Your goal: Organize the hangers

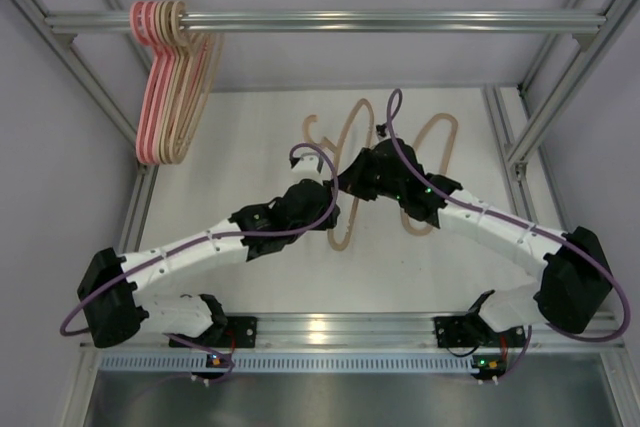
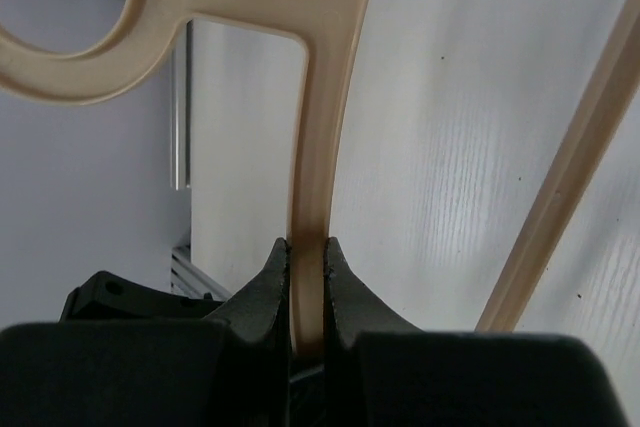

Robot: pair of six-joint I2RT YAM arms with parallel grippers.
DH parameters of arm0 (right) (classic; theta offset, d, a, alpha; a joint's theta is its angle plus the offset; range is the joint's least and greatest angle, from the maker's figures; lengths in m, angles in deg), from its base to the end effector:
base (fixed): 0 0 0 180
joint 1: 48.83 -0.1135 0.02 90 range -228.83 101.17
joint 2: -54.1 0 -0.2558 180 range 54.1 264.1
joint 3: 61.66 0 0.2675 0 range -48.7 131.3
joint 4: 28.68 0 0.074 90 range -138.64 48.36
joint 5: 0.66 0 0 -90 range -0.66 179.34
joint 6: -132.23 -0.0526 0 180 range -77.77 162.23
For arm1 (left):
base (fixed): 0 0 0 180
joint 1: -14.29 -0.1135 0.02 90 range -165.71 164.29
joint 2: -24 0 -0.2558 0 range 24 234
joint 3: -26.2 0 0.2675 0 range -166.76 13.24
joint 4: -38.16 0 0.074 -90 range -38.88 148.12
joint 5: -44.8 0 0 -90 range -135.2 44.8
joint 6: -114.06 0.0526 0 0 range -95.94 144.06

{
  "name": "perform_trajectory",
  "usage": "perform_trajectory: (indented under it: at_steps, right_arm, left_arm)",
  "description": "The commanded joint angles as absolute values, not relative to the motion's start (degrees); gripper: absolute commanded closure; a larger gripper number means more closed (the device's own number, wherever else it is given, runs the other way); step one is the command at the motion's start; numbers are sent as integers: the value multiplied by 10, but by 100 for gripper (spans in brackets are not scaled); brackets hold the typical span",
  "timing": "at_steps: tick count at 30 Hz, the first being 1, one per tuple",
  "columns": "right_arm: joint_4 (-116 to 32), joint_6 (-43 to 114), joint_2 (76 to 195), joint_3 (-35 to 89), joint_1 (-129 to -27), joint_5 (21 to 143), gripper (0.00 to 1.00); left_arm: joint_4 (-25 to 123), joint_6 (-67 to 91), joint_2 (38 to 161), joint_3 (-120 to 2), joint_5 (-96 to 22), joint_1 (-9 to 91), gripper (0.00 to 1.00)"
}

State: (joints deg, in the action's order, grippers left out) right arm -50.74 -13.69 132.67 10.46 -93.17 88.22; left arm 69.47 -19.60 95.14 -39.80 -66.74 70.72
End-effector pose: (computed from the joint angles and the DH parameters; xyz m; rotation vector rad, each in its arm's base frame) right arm 0.2470 0.2428 0.2738 0.2147 2.2472 1.0447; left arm 0.1834 -0.2415 0.2586 0.0349 2.2162 -0.5839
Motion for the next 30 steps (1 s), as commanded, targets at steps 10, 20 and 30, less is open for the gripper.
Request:
perform_trajectory:
  at_steps: [10,20,30]
  right_arm:
    - [-422,-194,1260,54,-905,875,96]
    - [-436,-130,1184,10,-827,842,11]
    - [-524,23,1083,-17,-762,874,1]
  left_arm:
    - [656,-165,901,-378,-701,712,100]
    - [784,-86,887,-456,-721,711,100]
    - [1006,-23,884,-636,-737,669,100]
